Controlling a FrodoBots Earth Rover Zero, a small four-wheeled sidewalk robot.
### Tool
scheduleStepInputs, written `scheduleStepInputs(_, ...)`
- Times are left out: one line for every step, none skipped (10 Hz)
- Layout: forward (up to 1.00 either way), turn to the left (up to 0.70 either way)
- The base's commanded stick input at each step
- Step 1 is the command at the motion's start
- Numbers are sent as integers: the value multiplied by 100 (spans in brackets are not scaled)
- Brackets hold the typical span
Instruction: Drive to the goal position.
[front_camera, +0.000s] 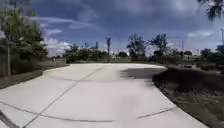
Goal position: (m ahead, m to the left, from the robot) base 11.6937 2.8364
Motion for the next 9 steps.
scheduleStepInputs(85,0)
scheduleStepInputs(85,0)
scheduleStepInputs(85,0)
scheduleStepInputs(85,0)
scheduleStepInputs(85,0)
scheduleStepInputs(85,0)
scheduleStepInputs(85,0)
scheduleStepInputs(85,0)
scheduleStepInputs(85,0)
